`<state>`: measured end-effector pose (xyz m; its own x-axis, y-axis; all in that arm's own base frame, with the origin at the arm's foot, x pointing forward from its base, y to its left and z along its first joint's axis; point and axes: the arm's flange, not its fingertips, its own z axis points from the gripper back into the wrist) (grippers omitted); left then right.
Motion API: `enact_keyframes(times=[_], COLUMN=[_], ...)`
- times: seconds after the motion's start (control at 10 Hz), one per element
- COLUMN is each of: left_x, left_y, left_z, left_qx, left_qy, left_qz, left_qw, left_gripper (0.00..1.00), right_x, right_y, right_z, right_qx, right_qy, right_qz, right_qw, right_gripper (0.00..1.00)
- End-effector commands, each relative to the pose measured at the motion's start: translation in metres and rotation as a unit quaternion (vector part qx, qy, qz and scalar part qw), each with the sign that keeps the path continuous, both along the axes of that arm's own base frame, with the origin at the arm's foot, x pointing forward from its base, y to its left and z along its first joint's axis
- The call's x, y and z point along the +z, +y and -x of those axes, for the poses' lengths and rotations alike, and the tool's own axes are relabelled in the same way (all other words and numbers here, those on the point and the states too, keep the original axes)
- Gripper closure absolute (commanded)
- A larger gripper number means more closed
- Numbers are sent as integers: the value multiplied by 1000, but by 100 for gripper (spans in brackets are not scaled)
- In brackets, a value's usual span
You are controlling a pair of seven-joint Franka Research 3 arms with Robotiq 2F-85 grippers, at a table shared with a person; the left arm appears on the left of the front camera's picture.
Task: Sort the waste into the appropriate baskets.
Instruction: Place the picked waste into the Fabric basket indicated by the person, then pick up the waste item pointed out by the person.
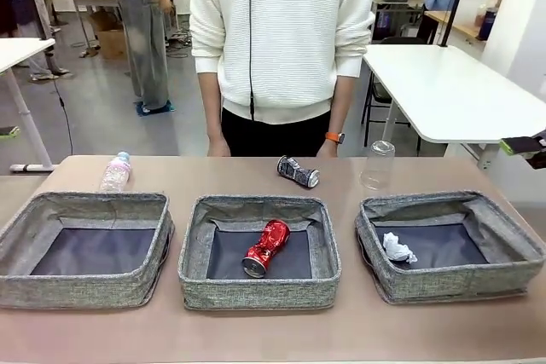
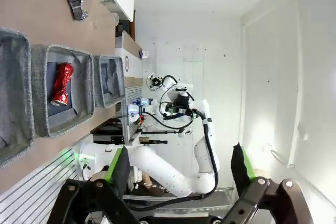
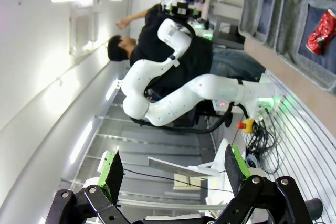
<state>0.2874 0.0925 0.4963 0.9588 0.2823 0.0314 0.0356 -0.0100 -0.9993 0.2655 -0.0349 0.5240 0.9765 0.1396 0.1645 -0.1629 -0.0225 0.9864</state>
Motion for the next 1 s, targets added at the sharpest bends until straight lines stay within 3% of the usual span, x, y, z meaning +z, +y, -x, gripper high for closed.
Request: enact_keyframes(times=[0.0,0.9], left_x=[4,4], left_y=[0,0], left_z=[4,4], left_qx=[1,1], left_qy=[4,4], left_qz=[-11,-11], left_qw=[1000,1000], left_gripper=[0,0], right_x=[8,8], right_y=[2,2], right_z=[-2,-2], right_qx=[-2,-2], right_qy=[5,5], right_qz=[-9,-9], right_qw=[1000,1000], right_gripper=[0,0])
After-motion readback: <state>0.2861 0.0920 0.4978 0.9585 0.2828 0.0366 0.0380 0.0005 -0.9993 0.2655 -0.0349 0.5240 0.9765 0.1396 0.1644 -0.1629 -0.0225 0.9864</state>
